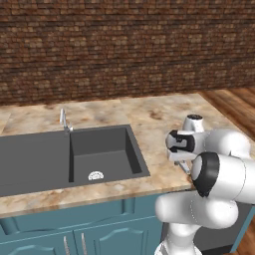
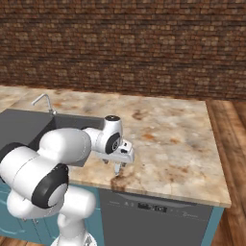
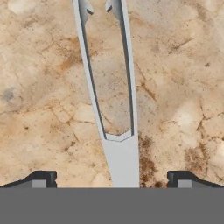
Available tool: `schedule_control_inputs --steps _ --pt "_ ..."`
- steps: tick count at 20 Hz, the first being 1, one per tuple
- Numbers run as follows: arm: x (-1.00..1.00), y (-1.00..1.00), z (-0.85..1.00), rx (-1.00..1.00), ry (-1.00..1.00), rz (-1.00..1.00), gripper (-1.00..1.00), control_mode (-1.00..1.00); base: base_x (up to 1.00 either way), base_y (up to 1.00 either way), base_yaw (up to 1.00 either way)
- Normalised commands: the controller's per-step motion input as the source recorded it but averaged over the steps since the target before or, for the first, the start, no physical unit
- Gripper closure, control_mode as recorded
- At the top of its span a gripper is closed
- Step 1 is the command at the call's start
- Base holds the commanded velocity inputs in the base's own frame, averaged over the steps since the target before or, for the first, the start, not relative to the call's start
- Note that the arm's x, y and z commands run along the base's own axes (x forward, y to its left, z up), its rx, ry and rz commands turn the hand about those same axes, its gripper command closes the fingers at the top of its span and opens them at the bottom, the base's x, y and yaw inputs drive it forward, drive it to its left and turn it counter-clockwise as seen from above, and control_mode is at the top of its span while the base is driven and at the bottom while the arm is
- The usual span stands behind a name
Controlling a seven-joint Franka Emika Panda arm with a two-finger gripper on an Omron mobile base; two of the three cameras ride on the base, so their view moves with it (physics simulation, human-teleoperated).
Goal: Pick up the tongs from the counter and place them near the plate next to the oven.
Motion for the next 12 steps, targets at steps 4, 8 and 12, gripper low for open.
schedule_control_inputs --steps 4,8,12 --pt "0.19 0.00 -0.10 -0.01 0.00 0.00 -1.00 -1.00 0.00 0.00 0.00" --pt "0.13 0.00 -0.24 0.00 0.00 0.00 -1.00 -1.00 0.00 0.00 0.00" --pt "0.00 0.00 -0.41 0.00 0.00 0.00 -1.00 -1.00 0.00 0.00 0.00"
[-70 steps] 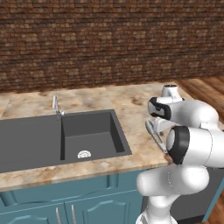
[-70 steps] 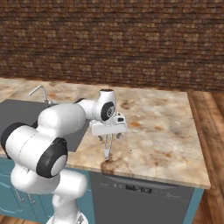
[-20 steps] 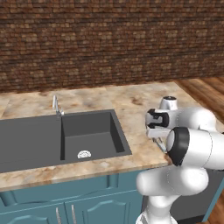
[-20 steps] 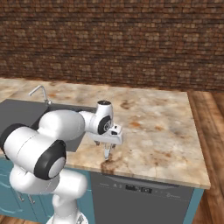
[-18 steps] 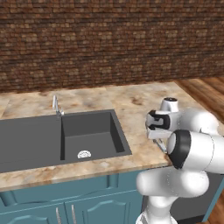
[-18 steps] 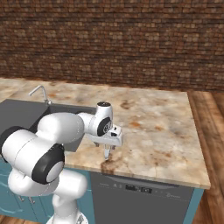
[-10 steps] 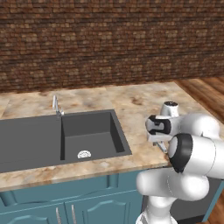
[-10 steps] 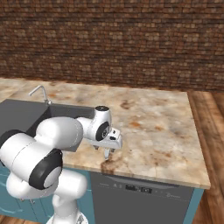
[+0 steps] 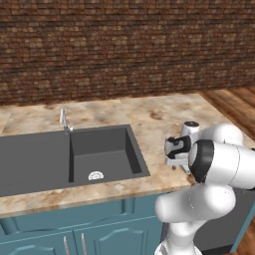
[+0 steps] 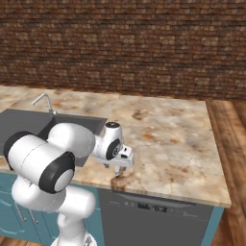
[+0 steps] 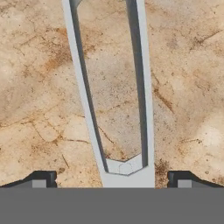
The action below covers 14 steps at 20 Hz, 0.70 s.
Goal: Pick up the tongs from the counter and place them near the plate next to the oven.
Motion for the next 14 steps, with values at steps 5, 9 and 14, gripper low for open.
schedule_control_inputs --steps 5,9,14 --pt "0.00 0.00 -0.28 0.00 0.00 0.00 -1.00 -1.00 0.00 0.00 0.00" --pt "0.00 0.00 0.00 0.00 0.00 0.00 -1.00 -1.00 0.00 0.00 0.00" --pt "0.00 0.00 0.00 0.00 0.00 0.00 1.00 -1.00 0.00 0.00 0.00"
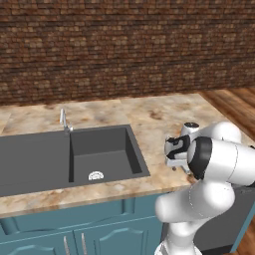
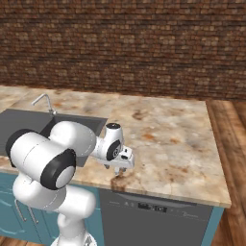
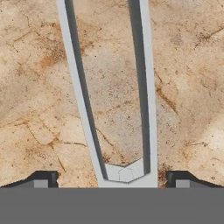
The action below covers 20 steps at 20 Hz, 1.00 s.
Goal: Pick up the tongs from the counter and place them near the plate next to the oven.
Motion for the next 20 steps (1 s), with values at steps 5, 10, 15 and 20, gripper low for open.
schedule_control_inputs --steps 5,10,15,20 --pt "0.00 0.00 0.00 0.00 0.00 0.00 1.00 -1.00 0.00 0.00 0.00" --pt "0.00 0.00 0.00 0.00 0.00 0.00 1.00 -1.00 0.00 0.00 0.00" --pt "-0.11 0.00 0.35 0.00 -0.02 0.00 1.00 -1.00 0.00 0.00 0.00" --pt "-0.45 0.07 0.97 0.00 -0.01 0.00 1.00 -1.00 0.00 0.00 0.00"
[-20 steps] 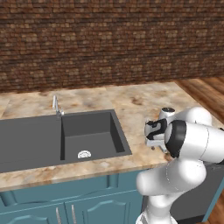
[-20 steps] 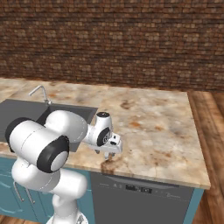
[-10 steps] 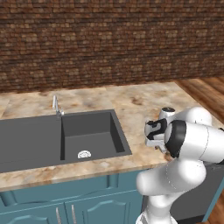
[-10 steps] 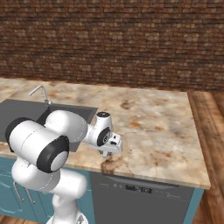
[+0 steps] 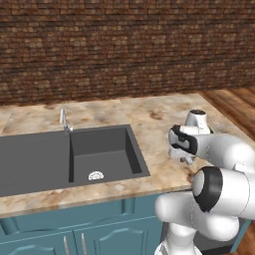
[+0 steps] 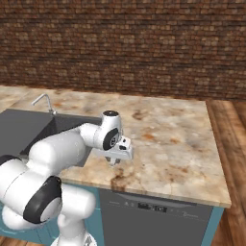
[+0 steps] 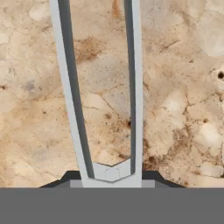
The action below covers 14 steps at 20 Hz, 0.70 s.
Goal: Pick up the tongs from the counter and place them near the plate next to the oven.
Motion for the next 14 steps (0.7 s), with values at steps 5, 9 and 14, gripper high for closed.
schedule_control_inputs --steps 5,9,14 --pt "-0.75 0.20 1.00 0.00 0.00 0.00 1.00 -1.00 0.00 0.00 0.00" --pt "-0.89 0.23 1.00 0.00 0.00 0.00 1.00 -1.00 0.00 0.00 0.00" --pt "-0.92 0.32 0.96 0.01 -0.02 0.00 1.00 -1.00 0.00 0.00 0.00"
